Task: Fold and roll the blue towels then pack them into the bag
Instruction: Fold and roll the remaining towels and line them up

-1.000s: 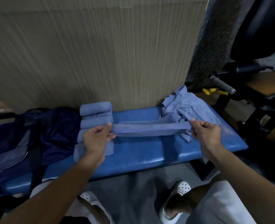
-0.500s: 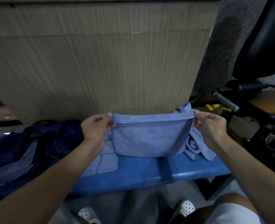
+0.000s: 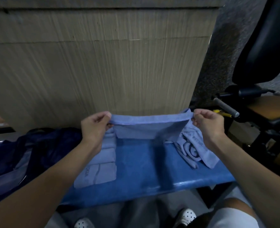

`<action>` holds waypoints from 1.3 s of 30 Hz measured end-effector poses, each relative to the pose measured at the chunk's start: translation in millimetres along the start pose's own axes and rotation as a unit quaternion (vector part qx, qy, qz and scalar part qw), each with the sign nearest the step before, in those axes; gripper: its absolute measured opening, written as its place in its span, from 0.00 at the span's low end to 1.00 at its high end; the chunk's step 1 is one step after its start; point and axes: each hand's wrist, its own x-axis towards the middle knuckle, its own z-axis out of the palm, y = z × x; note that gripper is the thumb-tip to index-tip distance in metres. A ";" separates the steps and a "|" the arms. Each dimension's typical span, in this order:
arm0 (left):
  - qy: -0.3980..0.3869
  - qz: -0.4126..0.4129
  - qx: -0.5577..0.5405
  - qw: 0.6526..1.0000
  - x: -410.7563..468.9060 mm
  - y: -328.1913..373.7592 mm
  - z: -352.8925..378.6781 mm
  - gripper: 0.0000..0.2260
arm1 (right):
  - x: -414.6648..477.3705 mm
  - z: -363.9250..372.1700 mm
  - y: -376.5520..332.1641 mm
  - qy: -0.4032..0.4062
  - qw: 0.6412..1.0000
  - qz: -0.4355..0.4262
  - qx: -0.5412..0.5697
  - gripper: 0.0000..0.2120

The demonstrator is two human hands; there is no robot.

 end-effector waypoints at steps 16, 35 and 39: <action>-0.245 0.024 0.397 0.884 -96.0 -102.8 -88.3 0.12 | -106.7 -94.0 104.0 -0.097 0.975 0.028 -0.196 0.06; -0.172 0.200 0.634 0.727 0.6 -121.4 -34.9 0.07 | -14.9 -23.6 126.3 -0.127 0.839 -0.057 -0.526 0.12; -0.164 0.212 0.676 0.686 22.4 -139.9 -24.2 0.07 | 4.8 -5.9 140.9 -0.132 0.763 -0.104 -0.624 0.07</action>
